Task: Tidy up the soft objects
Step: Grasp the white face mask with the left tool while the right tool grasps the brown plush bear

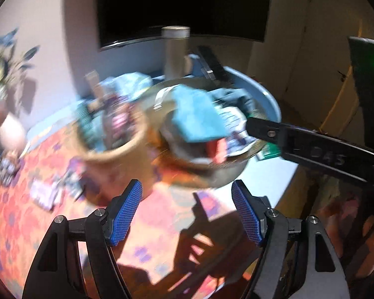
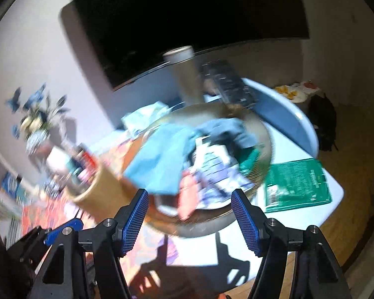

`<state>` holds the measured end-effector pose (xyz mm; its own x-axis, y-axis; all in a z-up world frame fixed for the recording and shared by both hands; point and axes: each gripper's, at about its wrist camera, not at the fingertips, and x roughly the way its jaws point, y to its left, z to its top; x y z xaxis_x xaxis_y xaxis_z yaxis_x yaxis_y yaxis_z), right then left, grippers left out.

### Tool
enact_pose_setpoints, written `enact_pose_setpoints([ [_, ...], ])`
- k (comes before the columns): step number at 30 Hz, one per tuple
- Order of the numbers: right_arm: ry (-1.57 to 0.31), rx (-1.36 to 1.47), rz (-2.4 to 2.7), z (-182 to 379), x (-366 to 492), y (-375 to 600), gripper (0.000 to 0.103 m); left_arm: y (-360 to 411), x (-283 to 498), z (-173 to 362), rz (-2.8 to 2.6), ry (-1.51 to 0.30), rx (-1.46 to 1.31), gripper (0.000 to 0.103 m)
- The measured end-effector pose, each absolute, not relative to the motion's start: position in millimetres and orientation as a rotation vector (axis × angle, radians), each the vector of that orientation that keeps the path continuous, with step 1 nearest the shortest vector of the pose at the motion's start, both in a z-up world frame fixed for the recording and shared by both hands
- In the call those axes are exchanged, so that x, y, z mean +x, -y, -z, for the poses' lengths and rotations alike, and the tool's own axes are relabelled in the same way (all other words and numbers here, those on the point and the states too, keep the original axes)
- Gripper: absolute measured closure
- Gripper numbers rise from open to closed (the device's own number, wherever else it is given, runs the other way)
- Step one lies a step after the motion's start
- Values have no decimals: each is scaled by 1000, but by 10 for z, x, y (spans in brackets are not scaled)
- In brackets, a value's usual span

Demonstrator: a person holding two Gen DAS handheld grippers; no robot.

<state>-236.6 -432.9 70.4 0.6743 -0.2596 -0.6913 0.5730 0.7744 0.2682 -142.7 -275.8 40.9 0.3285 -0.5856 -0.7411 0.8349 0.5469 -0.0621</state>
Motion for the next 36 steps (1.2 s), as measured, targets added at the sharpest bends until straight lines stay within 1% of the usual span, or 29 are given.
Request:
enact_pose_setpoints([
  [9, -718, 299, 339, -814, -1969, 3439, 36, 1995, -992, -316, 799, -856, 252, 30],
  [16, -768, 189, 185, -753, -1603, 2772, 36, 1400, -708, -262, 669, -863, 199, 30],
  [22, -790, 124, 79, -670, -1269, 2305, 32, 821, -356, -200, 542, -879, 142, 30],
  [24, -804, 119, 48, -618, -1154, 2209, 29, 649, -247, -167, 507, -888, 120, 30],
  [30, -871, 157, -36, -428, -651, 2019, 29, 177, 166, -101, 380, -904, 67, 30],
  [36, -891, 254, -80, -349, -11, 1925, 29, -203, 865, -127, 282, -879, 41, 30],
])
